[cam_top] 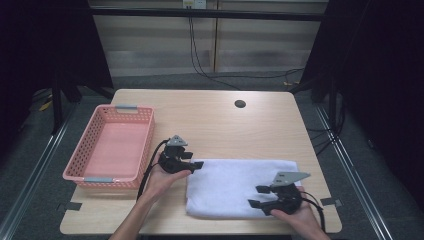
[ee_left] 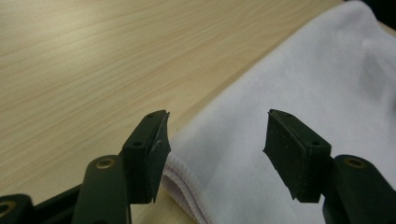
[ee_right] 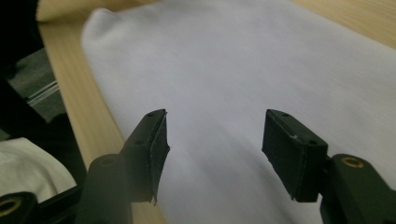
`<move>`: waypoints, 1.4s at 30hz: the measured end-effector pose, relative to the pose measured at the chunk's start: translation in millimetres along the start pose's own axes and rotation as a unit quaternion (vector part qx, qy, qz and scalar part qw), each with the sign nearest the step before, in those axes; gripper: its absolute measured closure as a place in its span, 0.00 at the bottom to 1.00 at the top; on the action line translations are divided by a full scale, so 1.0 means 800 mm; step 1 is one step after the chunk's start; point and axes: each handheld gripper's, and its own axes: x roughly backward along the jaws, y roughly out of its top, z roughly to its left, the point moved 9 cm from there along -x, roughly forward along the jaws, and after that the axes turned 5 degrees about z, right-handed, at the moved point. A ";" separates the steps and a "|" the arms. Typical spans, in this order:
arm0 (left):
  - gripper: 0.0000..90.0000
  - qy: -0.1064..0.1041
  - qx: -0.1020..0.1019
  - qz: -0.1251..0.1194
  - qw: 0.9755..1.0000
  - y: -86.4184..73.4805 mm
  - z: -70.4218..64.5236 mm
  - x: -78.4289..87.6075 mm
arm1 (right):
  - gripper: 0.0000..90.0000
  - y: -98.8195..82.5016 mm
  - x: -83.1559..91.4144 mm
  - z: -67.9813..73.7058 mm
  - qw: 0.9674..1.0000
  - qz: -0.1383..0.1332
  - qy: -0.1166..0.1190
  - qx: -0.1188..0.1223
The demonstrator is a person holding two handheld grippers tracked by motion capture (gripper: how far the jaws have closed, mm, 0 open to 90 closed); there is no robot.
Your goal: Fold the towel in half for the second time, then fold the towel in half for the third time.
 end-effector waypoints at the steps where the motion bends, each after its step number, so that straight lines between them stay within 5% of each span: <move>1: 0.44 0.003 -0.003 0.007 1.000 0.000 0.003 -0.001 | 0.45 0.009 -0.010 0.009 1.000 -0.001 0.014 0.005; 6: 0.42 0.013 0.008 0.008 1.000 0.001 0.016 0.000 | 0.44 0.048 -0.056 0.049 0.997 0.010 0.066 0.035; 10: 0.41 0.012 -0.005 0.017 1.000 -0.009 0.014 -0.002 | 0.45 0.068 -0.086 0.075 0.993 0.021 0.099 0.056; 21: 0.40 0.021 0.009 0.011 1.000 -0.014 0.027 0.000 | 0.39 0.090 -0.150 0.121 0.985 0.051 0.127 0.107; 27: 0.40 0.026 0.017 0.004 1.000 -0.012 0.031 0.004 | 0.39 0.080 -0.160 0.123 0.984 0.060 0.103 0.129; 32: 0.40 0.028 0.024 0.003 0.999 -0.014 0.031 0.007 | 0.39 0.074 -0.163 0.127 0.981 0.055 0.056 0.178; 36: 0.39 0.033 0.026 0.004 0.999 -0.015 0.036 0.008 | 0.60 0.075 -0.162 0.122 0.982 0.048 0.025 0.183; 42: 0.39 0.042 0.036 0.009 0.998 -0.019 0.042 -0.001 | 0.70 0.077 -0.162 0.119 0.982 0.053 0.006 0.182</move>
